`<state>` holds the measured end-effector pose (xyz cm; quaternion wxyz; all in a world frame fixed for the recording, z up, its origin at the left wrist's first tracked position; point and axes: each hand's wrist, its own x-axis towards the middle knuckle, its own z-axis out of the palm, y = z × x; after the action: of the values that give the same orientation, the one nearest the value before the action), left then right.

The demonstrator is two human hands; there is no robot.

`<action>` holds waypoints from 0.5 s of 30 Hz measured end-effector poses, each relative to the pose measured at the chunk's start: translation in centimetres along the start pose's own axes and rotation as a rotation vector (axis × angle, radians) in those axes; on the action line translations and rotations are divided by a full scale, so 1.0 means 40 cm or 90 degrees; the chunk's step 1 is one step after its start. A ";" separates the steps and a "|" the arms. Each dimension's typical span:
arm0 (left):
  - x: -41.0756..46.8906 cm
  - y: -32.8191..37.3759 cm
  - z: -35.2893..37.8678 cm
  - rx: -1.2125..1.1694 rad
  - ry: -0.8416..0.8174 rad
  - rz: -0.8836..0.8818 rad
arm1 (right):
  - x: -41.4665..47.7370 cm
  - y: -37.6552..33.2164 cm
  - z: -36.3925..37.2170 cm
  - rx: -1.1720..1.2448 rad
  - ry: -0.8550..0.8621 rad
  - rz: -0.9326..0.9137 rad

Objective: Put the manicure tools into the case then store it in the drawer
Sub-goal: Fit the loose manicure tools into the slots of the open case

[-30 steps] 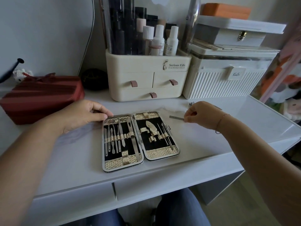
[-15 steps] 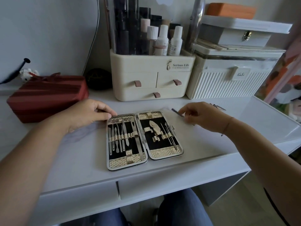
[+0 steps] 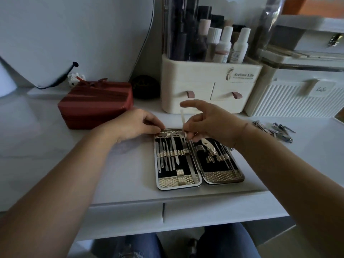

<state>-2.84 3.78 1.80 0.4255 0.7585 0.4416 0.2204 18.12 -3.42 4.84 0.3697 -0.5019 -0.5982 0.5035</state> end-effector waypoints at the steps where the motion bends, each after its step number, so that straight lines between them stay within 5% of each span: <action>1: 0.001 -0.001 0.000 0.004 -0.001 0.001 | 0.010 0.002 0.007 -0.009 -0.018 0.004; 15: 0.008 -0.006 -0.002 0.040 0.004 0.010 | 0.058 0.048 0.016 -0.137 0.085 0.009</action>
<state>-2.84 4.16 1.60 0.3984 0.7742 0.4437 0.2122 17.45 -1.33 2.69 0.3491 -0.5754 -0.6190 0.4048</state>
